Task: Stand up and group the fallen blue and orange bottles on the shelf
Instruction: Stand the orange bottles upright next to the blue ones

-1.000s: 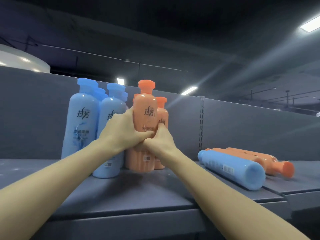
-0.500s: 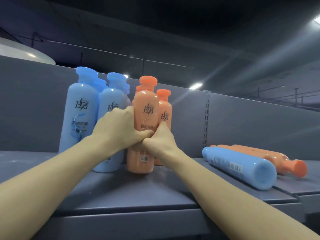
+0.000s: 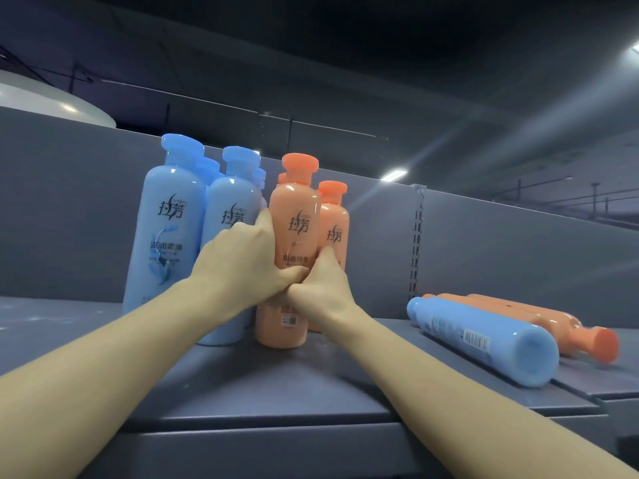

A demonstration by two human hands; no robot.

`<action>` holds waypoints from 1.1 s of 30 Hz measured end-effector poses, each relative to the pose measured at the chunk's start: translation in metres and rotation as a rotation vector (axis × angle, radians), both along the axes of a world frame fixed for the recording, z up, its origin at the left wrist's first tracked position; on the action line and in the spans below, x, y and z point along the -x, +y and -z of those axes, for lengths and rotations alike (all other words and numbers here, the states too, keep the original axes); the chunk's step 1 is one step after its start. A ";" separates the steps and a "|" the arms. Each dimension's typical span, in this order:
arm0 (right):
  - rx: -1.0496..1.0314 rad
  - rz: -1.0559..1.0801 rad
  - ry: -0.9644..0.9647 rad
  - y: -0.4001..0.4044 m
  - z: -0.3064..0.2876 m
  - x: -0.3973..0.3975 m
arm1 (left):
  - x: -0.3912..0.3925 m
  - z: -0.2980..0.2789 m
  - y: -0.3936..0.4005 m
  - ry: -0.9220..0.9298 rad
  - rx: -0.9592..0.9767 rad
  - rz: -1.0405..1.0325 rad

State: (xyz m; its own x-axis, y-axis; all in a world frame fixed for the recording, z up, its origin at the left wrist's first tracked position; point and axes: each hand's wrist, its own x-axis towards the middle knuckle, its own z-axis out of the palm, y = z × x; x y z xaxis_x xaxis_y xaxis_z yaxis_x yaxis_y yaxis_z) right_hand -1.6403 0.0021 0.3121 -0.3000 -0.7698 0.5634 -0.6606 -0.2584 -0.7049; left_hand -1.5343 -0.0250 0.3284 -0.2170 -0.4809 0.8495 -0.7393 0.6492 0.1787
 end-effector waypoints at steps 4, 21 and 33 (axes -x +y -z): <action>0.017 0.010 -0.011 -0.004 0.004 0.000 | 0.001 0.002 0.001 -0.004 -0.020 0.000; 0.043 -0.004 -0.005 -0.013 0.009 -0.002 | 0.002 0.003 -0.006 -0.066 0.046 -0.109; -0.047 -0.081 -0.106 -0.013 0.007 0.002 | 0.000 0.004 -0.001 -0.100 0.061 -0.235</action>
